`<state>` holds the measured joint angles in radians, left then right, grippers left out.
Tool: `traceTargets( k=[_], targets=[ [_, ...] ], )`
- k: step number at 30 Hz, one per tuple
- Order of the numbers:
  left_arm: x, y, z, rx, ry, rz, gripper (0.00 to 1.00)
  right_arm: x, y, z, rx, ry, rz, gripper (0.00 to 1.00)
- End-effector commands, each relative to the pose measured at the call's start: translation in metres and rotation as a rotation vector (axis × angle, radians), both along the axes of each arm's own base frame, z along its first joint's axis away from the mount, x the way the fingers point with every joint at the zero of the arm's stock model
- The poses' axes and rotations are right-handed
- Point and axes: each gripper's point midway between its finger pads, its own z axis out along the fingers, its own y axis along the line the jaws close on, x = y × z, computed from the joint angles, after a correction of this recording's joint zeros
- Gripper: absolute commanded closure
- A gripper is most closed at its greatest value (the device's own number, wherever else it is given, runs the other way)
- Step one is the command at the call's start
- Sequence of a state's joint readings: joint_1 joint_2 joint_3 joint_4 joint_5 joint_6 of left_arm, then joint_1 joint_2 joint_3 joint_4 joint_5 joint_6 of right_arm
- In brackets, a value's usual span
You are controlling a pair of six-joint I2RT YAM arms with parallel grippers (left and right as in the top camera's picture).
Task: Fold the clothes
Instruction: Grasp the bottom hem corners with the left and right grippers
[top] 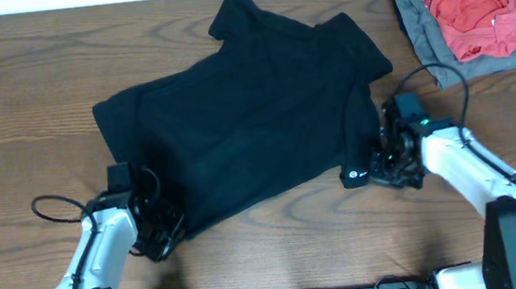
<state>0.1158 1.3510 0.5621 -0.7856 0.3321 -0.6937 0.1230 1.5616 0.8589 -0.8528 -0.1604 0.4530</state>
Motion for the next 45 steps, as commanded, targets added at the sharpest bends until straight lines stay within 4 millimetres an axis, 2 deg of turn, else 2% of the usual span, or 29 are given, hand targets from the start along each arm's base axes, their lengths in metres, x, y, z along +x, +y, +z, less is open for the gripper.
traceTargets(
  k=[1, 5, 7, 9, 11, 16, 19, 21, 23, 27, 36, 41, 45],
  targets=[
    [0.012, 0.008, 0.024, 0.031, -0.027, -0.145, 0.94, 0.030, -0.012, 0.053, 0.008, -0.129, 0.017, 0.99],
    [0.007, 0.007, 0.055, 0.012, 0.021, -0.222, 0.94, 0.025, -0.030, 0.098, 0.000, -0.114, 0.025, 0.99],
    [0.005, 0.008, 0.065, 0.010, 0.039, -0.231, 0.94, 0.020, -0.034, 0.115, 0.005, -0.101, 0.046, 0.99],
    [0.004, 0.008, 0.069, 0.007, 0.039, -0.250, 0.94, 0.017, -0.031, 0.123, 0.026, -0.100, 0.091, 0.99],
    [0.005, 0.011, 0.068, 0.027, 0.040, -0.257, 0.94, 0.016, -0.027, 0.121, 0.039, -0.093, 0.109, 0.99],
    [0.008, 0.025, 0.065, 0.109, 0.037, -0.267, 0.94, 0.012, -0.003, 0.097, 0.088, -0.071, 0.188, 0.66],
    [0.010, 0.031, 0.063, 0.143, 0.034, -0.271, 0.94, 0.009, 0.010, 0.075, 0.092, -0.060, 0.240, 0.50],
    [0.011, 0.033, 0.063, 0.158, 0.033, -0.273, 0.94, 0.006, 0.018, 0.058, 0.093, -0.048, 0.262, 0.45],
    [0.013, 0.034, 0.062, 0.162, 0.026, -0.273, 0.94, 0.004, 0.023, 0.043, 0.093, -0.037, 0.276, 0.45],
    [0.017, 0.035, 0.062, 0.167, 0.010, -0.272, 0.94, 0.000, 0.032, 0.021, 0.093, -0.023, 0.307, 0.52],
    [0.020, 0.035, 0.061, 0.170, -0.004, -0.270, 0.94, -0.011, 0.048, -0.022, 0.062, 0.022, 0.330, 0.58],
    [0.020, 0.035, 0.061, 0.170, -0.004, -0.270, 0.94, -0.013, 0.039, -0.032, -0.010, 0.054, 0.290, 0.63],
    [0.020, 0.035, 0.061, 0.171, -0.004, -0.270, 0.94, -0.014, 0.025, -0.033, -0.093, 0.070, 0.250, 0.59]
  ],
)
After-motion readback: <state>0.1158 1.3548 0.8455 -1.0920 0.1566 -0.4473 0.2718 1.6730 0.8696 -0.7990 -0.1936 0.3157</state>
